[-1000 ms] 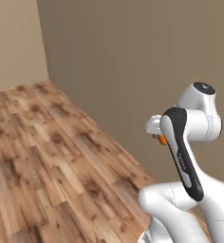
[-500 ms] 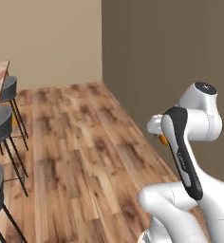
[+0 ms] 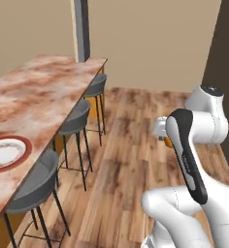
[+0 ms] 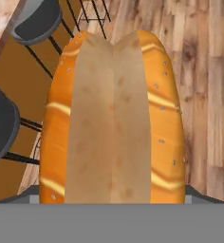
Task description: Move the hot dog bun to the plate on the dining table and place the condiment next to that plate. Then navigate to the fridge and take the sausage and place it on the plate as well.
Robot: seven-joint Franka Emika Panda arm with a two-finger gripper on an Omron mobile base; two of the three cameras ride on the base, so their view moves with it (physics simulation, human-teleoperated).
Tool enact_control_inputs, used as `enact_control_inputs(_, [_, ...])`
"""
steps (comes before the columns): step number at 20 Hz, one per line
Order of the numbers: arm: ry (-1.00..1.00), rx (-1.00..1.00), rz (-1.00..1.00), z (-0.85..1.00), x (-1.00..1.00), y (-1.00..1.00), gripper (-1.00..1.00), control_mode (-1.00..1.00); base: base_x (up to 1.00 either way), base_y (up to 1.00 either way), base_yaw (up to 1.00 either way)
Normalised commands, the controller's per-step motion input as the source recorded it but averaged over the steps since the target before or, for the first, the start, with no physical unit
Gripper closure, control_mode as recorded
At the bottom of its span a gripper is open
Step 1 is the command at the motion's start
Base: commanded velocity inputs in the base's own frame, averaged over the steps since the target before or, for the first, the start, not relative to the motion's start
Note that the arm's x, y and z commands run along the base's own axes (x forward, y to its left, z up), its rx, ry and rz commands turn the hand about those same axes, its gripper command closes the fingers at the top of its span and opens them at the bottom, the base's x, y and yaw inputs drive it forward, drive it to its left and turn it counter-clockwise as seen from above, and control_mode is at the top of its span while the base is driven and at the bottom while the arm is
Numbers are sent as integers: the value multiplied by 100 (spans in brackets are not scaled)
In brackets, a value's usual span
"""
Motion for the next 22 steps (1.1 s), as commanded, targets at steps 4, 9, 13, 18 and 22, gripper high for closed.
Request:
enact_control_inputs(4, [0, 0, 0, 0, 0, 0, 100, 100, 74, -17, 75])
enact_control_inputs(9, [0, 0, 0, 0, 0, 0, 100, 100, 62, -30, 73])
enact_control_inputs(13, [0, 0, 0, 0, 0, 0, 100, 100, 63, -25, 74])
enact_control_inputs(18, [0, 0, 0, 0, 0, 0, 100, 100, 71, -20, 73])
enact_control_inputs(22, [0, 0, 0, 0, 0, 0, 100, 100, 80, -25, 69])
